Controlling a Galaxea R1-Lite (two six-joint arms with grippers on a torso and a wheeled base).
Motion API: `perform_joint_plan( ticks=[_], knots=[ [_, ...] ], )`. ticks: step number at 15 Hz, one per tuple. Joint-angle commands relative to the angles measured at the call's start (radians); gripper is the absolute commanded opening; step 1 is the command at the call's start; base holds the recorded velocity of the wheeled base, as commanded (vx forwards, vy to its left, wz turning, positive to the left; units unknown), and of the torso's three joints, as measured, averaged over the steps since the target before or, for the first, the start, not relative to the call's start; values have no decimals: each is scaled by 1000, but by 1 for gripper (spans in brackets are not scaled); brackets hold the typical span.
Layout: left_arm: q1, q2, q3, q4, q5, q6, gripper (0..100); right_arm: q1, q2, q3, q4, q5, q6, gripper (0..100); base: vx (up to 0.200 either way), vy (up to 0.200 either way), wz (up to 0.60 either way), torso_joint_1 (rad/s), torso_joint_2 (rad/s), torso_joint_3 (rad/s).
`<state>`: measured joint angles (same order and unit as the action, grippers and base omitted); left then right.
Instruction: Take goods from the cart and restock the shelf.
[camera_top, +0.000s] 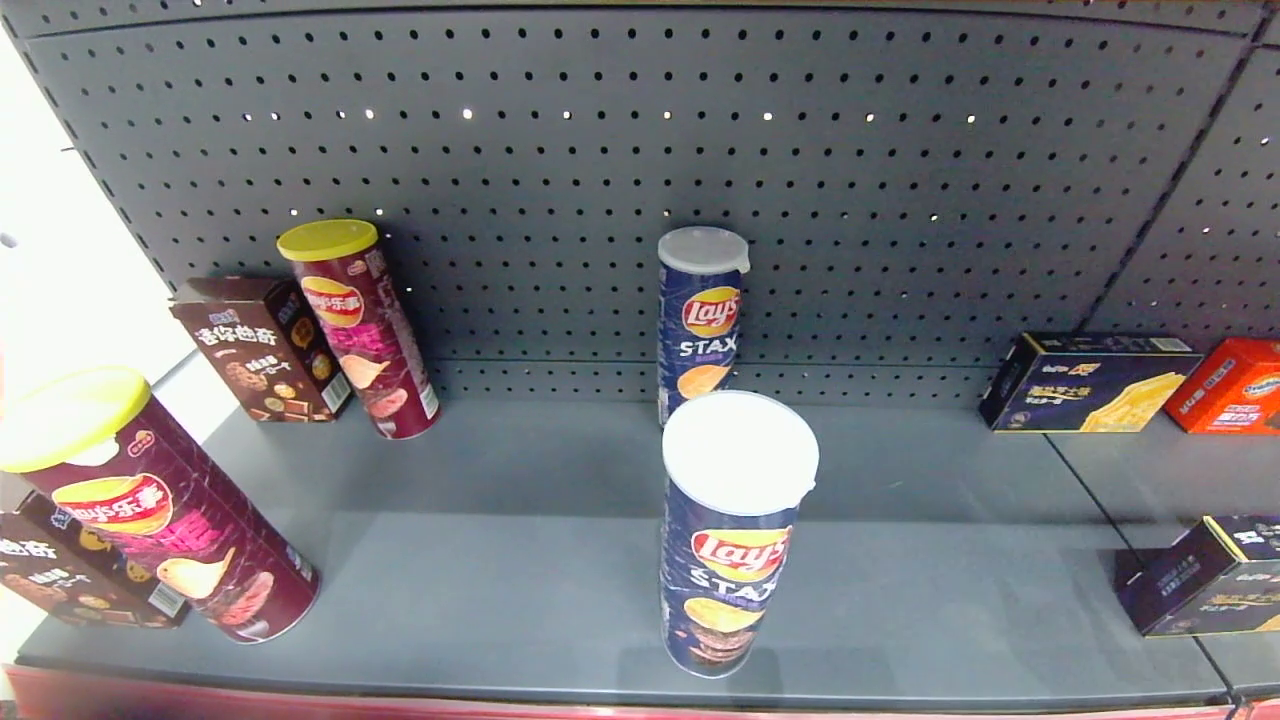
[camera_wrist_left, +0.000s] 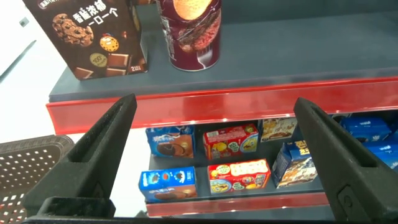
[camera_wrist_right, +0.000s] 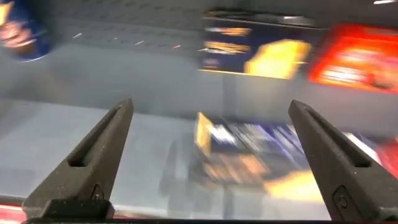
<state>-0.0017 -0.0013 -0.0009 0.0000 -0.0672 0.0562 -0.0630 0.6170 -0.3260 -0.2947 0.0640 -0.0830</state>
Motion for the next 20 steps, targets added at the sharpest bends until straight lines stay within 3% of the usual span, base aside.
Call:
perform_joint_plan(
  ticks=[1, 4, 5, 7, 12, 14, 16, 18, 19, 20],
  knots=[
    [0, 1, -1, -2, 0, 2, 100, -93, -327, 133, 81, -12, -1, 100, 0, 0, 0, 0, 0, 0],
    [0, 1, 1, -2, 0, 2, 100, -115, -528, 154, 325, -38, 2, 100, 0, 0, 0, 0, 0, 0],
    [0, 1, 1, -2, 0, 2, 100, -115, -523, 166, 270, -56, 5, 100, 0, 0, 0, 0, 0, 0],
    [0, 1, 1, -2, 0, 2, 100, -115, -523, 314, 146, -58, 6, 100, 0, 0, 0, 0, 0, 0],
    [0, 1, 1, -2, 0, 2, 100, -116, -490, 324, 229, -49, 81, 100, 0, 0, 0, 0, 0, 0],
    [0, 1, 1, -2, 1, 1, 100, -255, -470, 323, 230, -36, 121, 100, 0, 0, 0, 0, 0, 0],
    [0, 1, 1, -2, 1, 1, 100, -264, -477, 323, 229, -27, 123, 100, 0, 0, 0, 0, 0, 0],
    [0, 1, 1, -2, 1, 1, 100, -356, -531, 321, 310, -115, 106, 100, 0, 0, 0, 0, 0, 0],
    [0, 1, 1, -2, 1, -1, 100, -371, -553, 320, 312, -104, 98, 100, 0, 0, 0, 0, 0, 0],
    [0, 1, 1, -2, 1, 1, 100, -327, -573, 324, 298, -75, 71, 100, 0, 0, 0, 0, 0, 0]
  ],
)
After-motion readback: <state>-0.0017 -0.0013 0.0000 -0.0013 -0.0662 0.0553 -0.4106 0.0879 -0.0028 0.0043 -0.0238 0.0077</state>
